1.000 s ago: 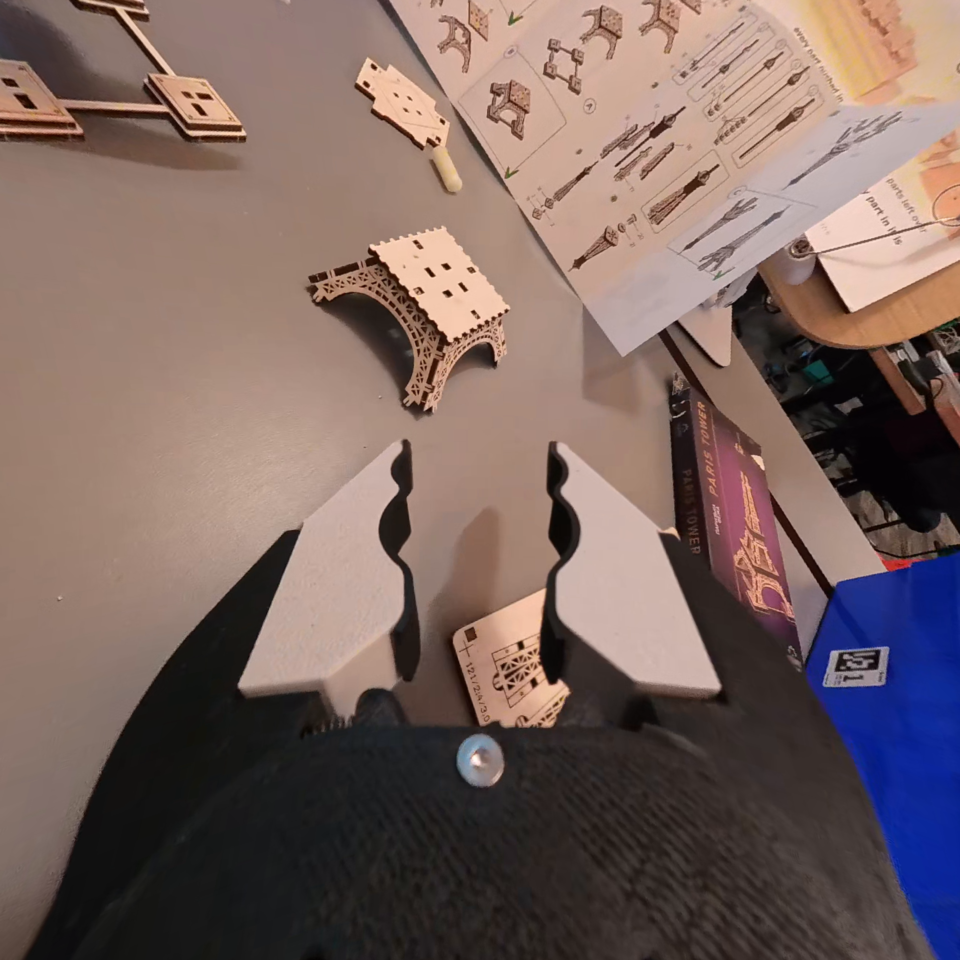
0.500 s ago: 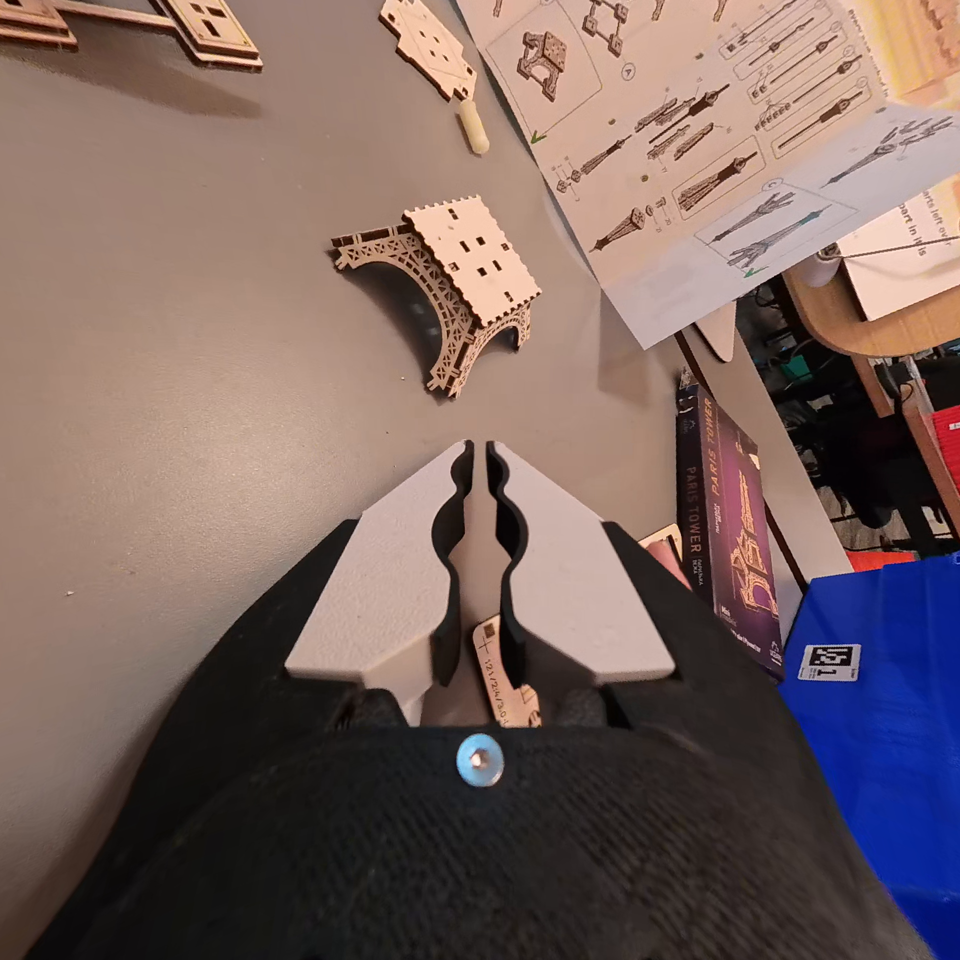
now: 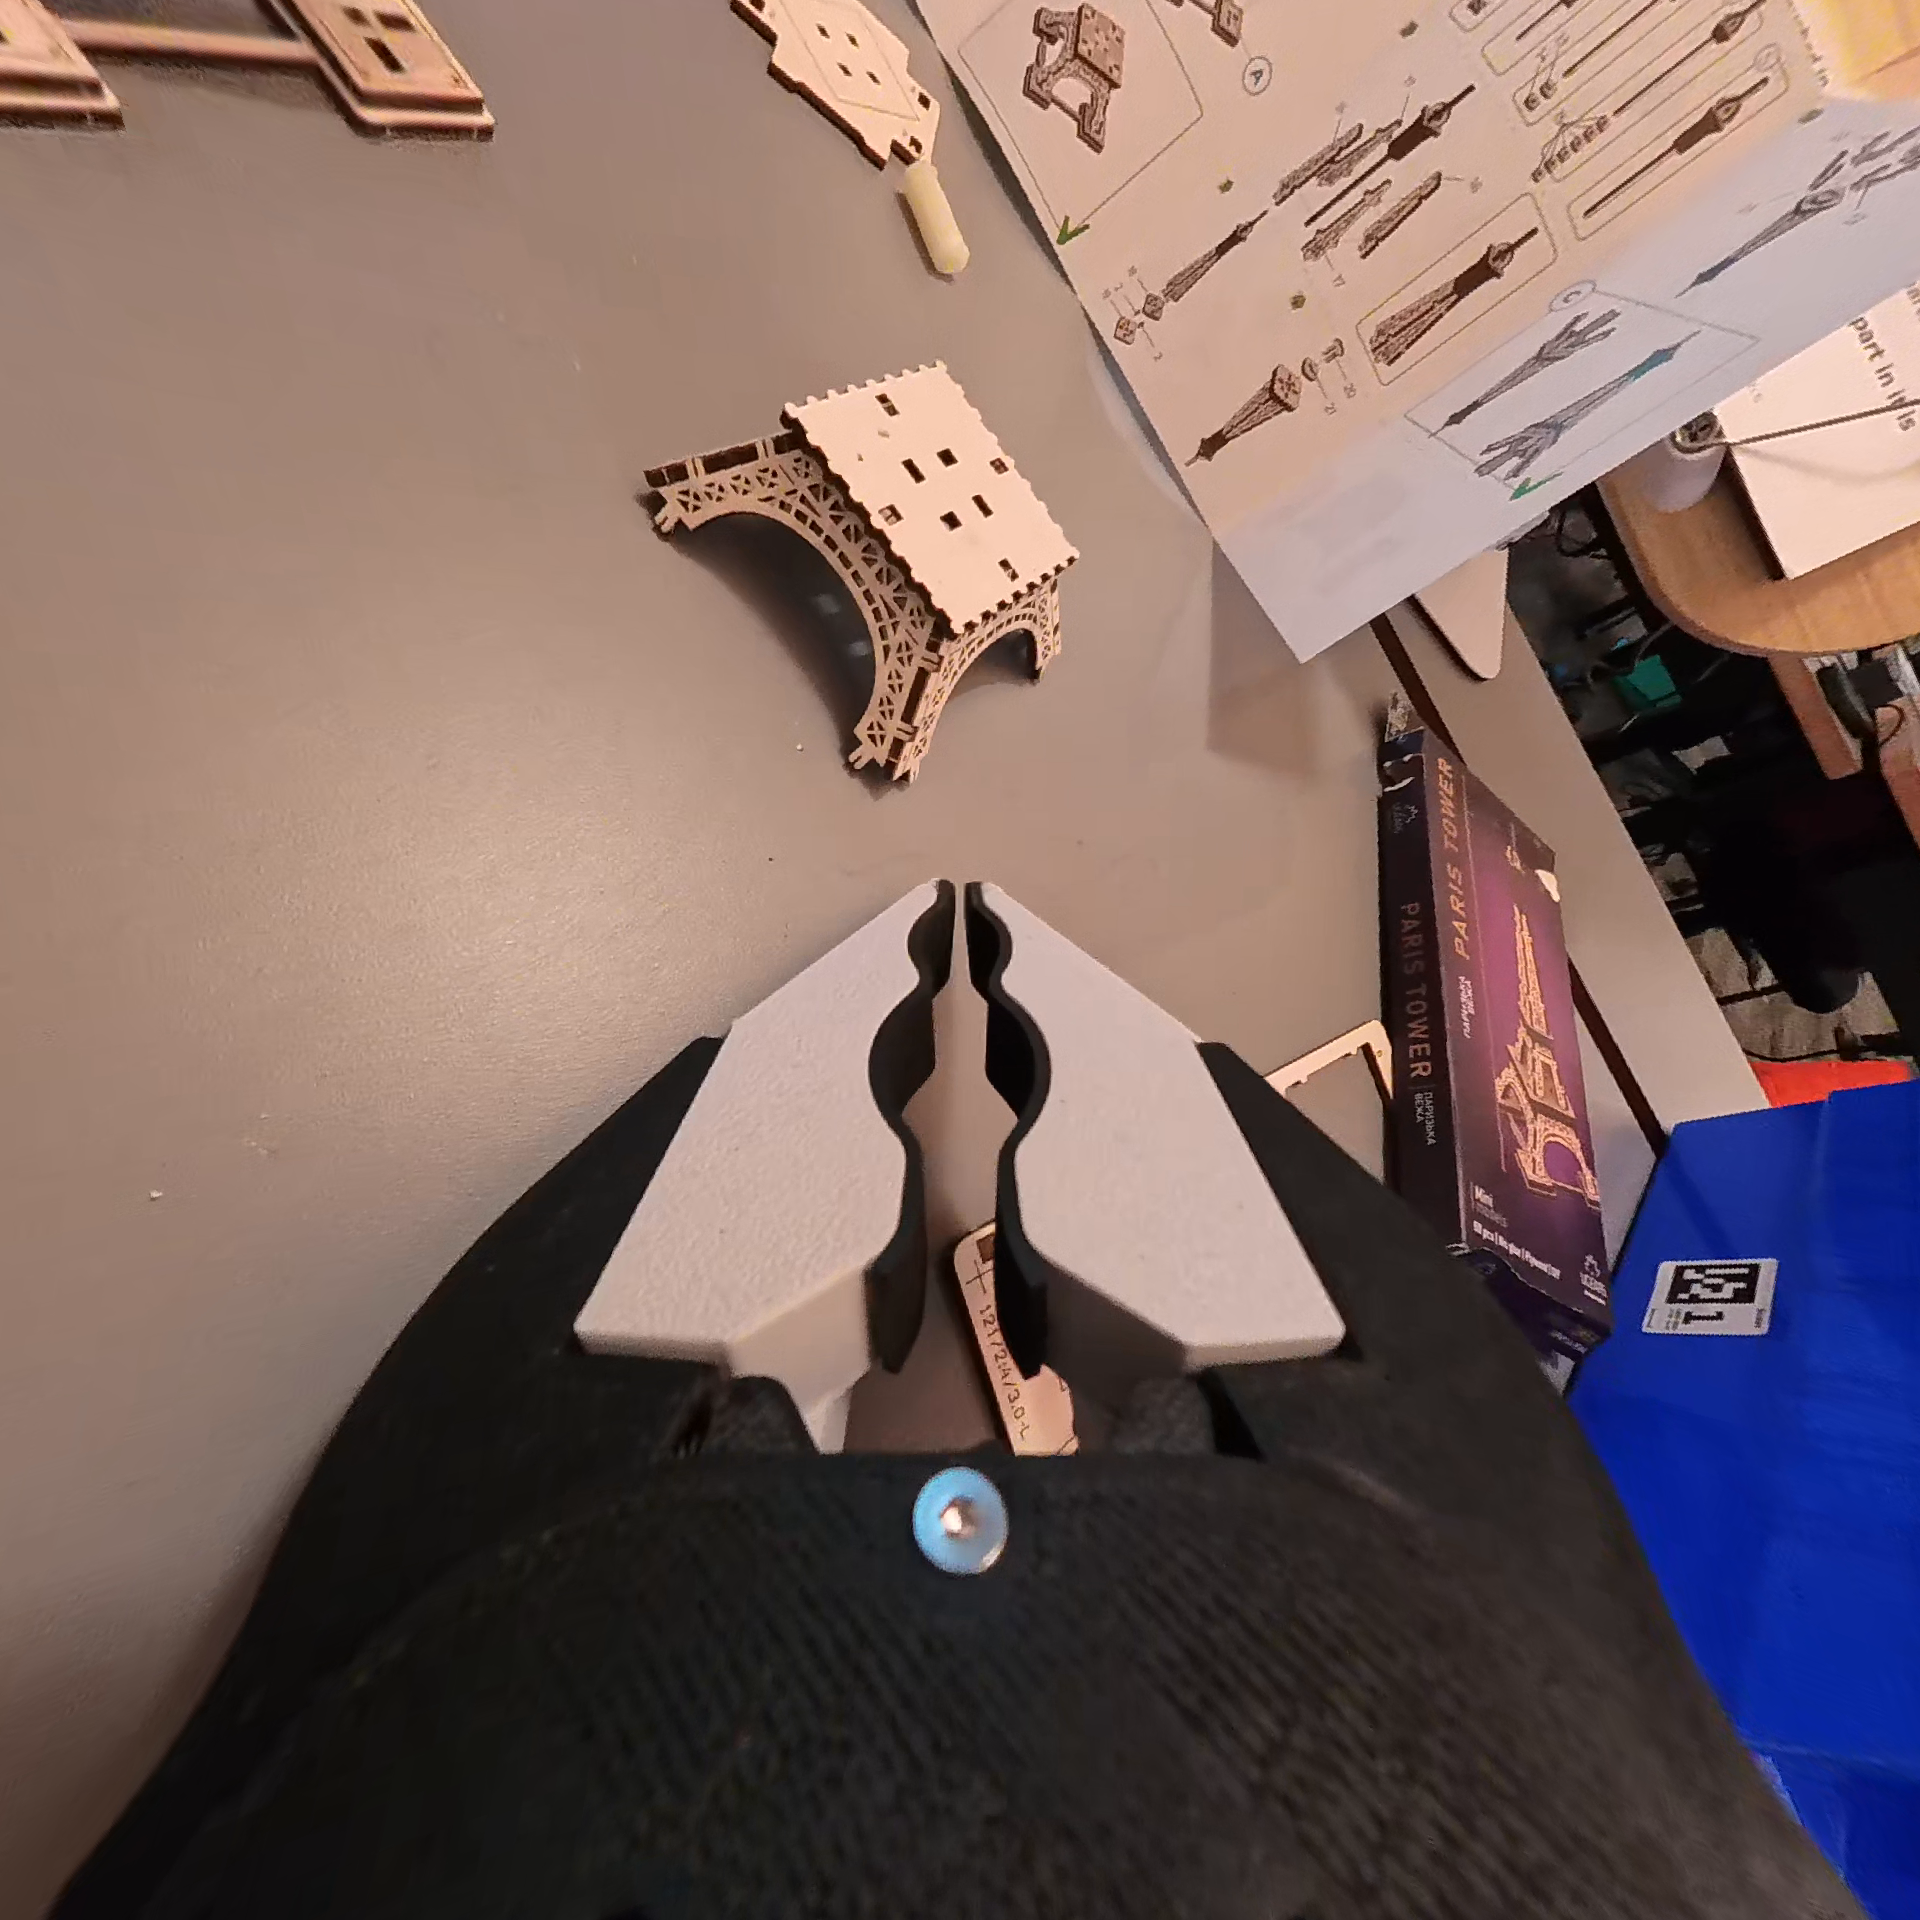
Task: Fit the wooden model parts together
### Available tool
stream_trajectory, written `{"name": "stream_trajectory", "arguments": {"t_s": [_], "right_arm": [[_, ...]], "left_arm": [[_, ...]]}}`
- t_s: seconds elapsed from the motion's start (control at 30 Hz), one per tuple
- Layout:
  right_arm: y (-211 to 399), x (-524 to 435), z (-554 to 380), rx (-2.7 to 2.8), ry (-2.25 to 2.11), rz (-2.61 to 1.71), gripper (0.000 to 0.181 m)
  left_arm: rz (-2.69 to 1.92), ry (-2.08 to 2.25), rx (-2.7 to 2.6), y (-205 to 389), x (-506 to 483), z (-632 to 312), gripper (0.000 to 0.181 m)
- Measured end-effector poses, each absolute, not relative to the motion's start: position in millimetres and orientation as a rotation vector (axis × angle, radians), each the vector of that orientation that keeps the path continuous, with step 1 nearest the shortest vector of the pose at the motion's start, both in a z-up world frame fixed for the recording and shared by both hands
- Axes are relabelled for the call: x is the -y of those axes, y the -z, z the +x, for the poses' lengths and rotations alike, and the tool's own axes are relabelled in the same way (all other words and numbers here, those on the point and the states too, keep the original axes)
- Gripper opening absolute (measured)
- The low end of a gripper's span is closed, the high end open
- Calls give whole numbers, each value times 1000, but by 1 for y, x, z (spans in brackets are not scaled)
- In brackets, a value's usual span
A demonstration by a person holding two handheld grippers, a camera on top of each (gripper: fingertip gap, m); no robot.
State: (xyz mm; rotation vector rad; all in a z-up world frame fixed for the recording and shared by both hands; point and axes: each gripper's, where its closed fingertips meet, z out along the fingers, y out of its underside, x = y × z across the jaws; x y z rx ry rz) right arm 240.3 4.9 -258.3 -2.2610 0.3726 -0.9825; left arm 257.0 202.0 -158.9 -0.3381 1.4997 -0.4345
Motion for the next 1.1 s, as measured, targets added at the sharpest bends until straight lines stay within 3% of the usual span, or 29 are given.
{"name": "stream_trajectory", "arguments": {"t_s": [0.27,0.33,0.47,0.53,0.8,1.1], "right_arm": [[260,1,243,-533,1023,-2288,2],[257,-1,241,-561,1054,-2289,22],[251,-12,236,-544,1082,-2283,38],[247,-15,235,-553,1091,-2263,55],[238,-14,236,-545,1058,-2203,72],[235,5,238,-585,1082,-2179,70]], "left_arm": [[-579,422,-1405,145,-259,262,61],[-569,430,-1400,145,-258,262,60],[-552,427,-1435,154,-252,263,59],[-567,442,-1449,158,-250,264,59],[-639,449,-1409,159,-263,264,56],[-685,408,-1307,150,-290,259,51]]}}
